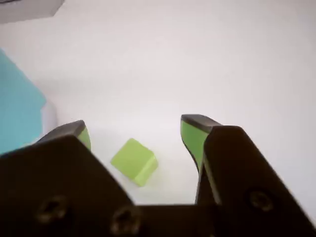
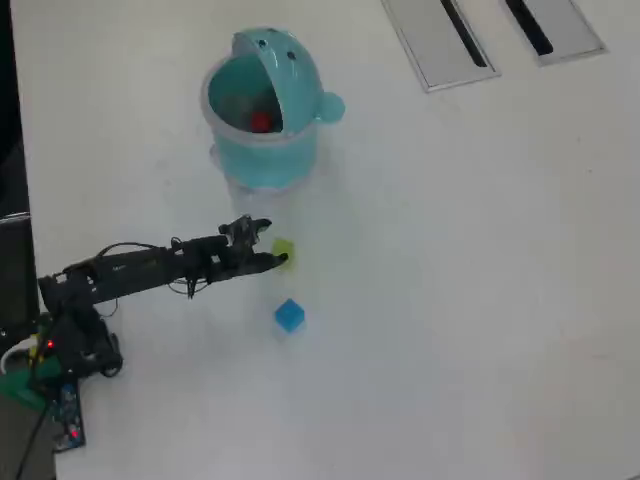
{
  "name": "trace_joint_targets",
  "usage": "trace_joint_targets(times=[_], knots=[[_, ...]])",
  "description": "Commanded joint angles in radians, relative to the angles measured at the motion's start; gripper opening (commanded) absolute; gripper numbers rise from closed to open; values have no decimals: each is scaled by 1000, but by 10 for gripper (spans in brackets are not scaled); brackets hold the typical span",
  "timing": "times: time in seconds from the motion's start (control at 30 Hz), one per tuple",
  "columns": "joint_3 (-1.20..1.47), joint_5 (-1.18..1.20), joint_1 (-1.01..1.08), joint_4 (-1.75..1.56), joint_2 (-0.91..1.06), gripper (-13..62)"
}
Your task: Grasp RGB lego blocks and put them in the bin one by one.
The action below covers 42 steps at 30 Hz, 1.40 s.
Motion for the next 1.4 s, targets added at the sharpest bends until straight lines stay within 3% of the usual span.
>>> trace_joint_targets(times=[0.0, 0.6, 0.9, 1.37], knots=[[-100, 25, 0, -17, 44, 347], [-72, 124, -49, 31, 51, 347], [-77, 140, -172, 5, 52, 342], [-305, 178, -307, -81, -135, 318]])
